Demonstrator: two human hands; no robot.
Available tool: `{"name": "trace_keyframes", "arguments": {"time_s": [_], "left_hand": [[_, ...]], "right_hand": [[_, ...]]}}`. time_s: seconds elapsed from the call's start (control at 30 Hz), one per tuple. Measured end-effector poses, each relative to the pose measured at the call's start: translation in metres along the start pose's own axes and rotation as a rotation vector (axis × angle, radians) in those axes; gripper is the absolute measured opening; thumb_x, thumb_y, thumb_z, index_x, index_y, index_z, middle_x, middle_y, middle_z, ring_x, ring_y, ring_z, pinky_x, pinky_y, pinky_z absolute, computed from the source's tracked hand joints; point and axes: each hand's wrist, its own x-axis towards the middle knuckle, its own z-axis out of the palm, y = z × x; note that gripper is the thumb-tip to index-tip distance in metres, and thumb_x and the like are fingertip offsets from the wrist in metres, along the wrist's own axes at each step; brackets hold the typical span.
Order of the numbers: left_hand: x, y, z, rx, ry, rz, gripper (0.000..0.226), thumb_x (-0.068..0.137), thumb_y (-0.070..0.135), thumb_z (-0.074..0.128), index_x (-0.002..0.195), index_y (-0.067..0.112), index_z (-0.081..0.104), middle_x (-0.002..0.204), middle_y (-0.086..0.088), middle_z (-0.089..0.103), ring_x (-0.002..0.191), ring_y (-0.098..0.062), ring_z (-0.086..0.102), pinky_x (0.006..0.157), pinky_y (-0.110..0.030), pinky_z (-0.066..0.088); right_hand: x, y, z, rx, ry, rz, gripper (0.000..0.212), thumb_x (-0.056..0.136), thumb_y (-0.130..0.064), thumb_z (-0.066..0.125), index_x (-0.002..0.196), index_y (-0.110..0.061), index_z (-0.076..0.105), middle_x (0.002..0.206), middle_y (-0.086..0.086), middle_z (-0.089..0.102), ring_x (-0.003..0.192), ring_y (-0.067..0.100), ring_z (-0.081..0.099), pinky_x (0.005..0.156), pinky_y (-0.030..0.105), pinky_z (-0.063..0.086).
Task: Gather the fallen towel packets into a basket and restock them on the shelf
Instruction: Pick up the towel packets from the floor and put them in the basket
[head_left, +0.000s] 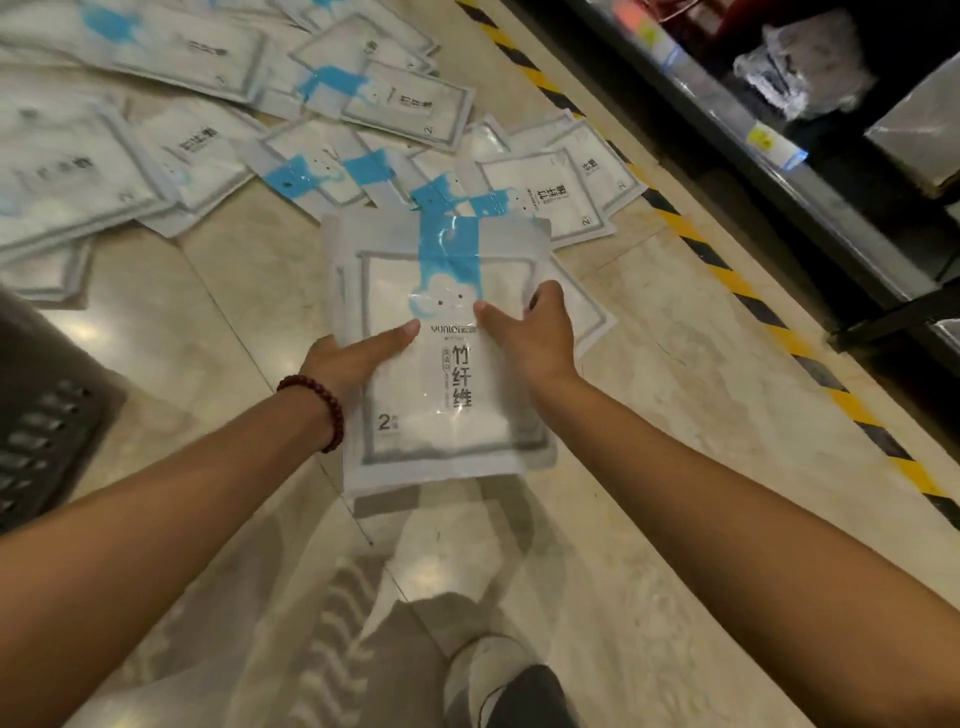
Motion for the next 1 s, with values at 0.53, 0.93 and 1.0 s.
{"name": "trace_keyframes", "arguments": {"time_s": [0.53, 0.93, 1.0], "left_hand": [[-0.002, 0.023, -0.071, -0.044, 0.323, 0.13, 0.027, 0.064, 0.021, 0.084, 0.082, 0.016, 0.065, 0.077, 0.001, 0.07, 0.058, -0.007, 0.066, 0.044, -0.017, 0.048], [0.078, 0.016, -0.032, -0.072, 0.434, -0.026, 0.053, 0.045, 0.025, 0.084, 0.094, 0.01, 0.069, 0.082, -0.009, 0.074, 0.074, -0.025, 0.071, 0.065, -0.034, 0.056], [0.08, 0.02, -0.025, -0.07, 0.465, -0.041, 0.044, 0.051, 0.02, 0.084, 0.09, 0.01, 0.068, 0.077, -0.008, 0.074, 0.066, -0.021, 0.071, 0.053, -0.028, 0.055]], "right_hand": [[0.082, 0.017, -0.03, -0.504, -0.114, 0.07, 0.055, 0.082, -0.02, 0.071, 0.126, 0.001, 0.048, 0.125, 0.016, 0.056, 0.115, 0.03, 0.052, 0.085, 0.029, 0.038], [0.19, 0.083, -0.006, -0.971, -0.149, -0.02, 0.079, 0.067, -0.042, 0.081, 0.124, -0.002, 0.041, 0.124, 0.017, 0.051, 0.117, 0.034, 0.046, 0.091, 0.042, 0.042], [0.197, 0.08, -0.01, -0.746, -0.162, -0.068, 0.041, 0.077, -0.026, 0.073, 0.103, -0.004, 0.05, 0.106, 0.017, 0.059, 0.102, 0.036, 0.055, 0.079, 0.04, 0.047]]}}
